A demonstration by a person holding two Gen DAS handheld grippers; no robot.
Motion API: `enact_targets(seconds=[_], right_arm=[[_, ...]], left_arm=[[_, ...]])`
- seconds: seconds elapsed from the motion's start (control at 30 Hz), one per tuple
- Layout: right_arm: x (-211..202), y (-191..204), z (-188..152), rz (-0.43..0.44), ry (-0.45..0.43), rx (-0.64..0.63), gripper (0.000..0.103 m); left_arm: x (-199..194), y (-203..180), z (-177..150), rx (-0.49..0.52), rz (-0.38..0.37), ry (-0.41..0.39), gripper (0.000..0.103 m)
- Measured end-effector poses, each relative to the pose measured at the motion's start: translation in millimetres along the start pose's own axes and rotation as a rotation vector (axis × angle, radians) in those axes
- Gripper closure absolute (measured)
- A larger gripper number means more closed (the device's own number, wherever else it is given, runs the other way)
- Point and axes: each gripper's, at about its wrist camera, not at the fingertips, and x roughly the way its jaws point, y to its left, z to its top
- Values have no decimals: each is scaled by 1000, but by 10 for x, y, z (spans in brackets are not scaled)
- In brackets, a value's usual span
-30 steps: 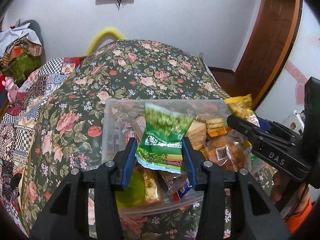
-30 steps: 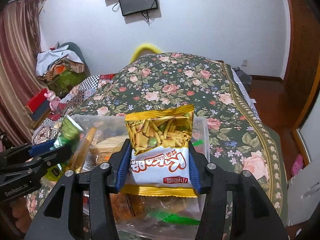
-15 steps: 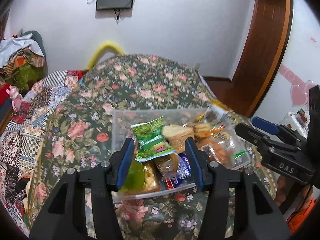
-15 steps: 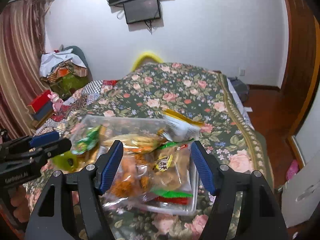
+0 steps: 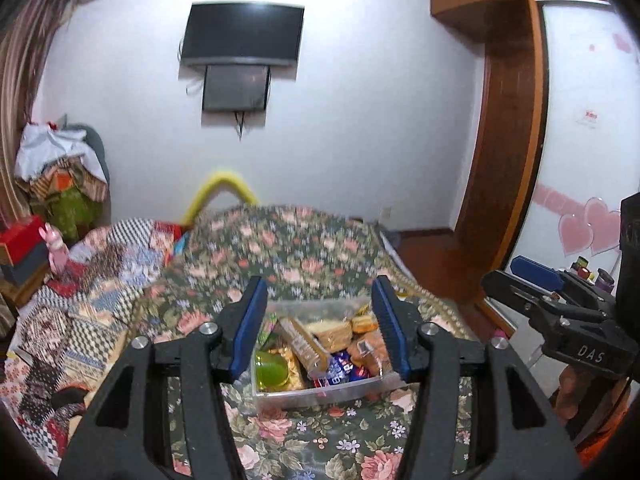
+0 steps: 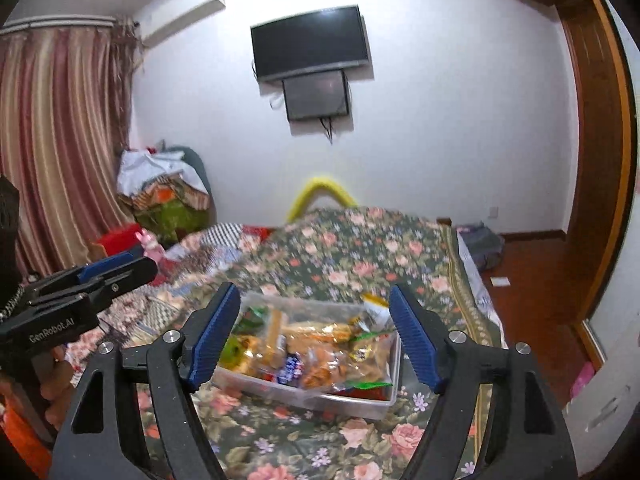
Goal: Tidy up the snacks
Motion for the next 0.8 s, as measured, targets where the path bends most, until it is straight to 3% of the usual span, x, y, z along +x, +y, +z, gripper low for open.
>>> enact_targets(seconds=[0.13, 0.33, 0.4, 0.8], right_arm=[[-196, 66, 45, 16, -45, -1, 19], [-355, 181, 15, 5, -82, -10, 1], [-356, 208, -1, -8, -90, -12, 0], [-357, 204, -118, -21, -66, -6, 0]], left_arm=[[-291, -73, 37, 21, 8, -72, 33], [-495, -128, 14, 41, 24, -110, 16], [-537, -133, -2, 42, 29, -118, 6], [-525, -149, -78, 54, 41, -109, 1]])
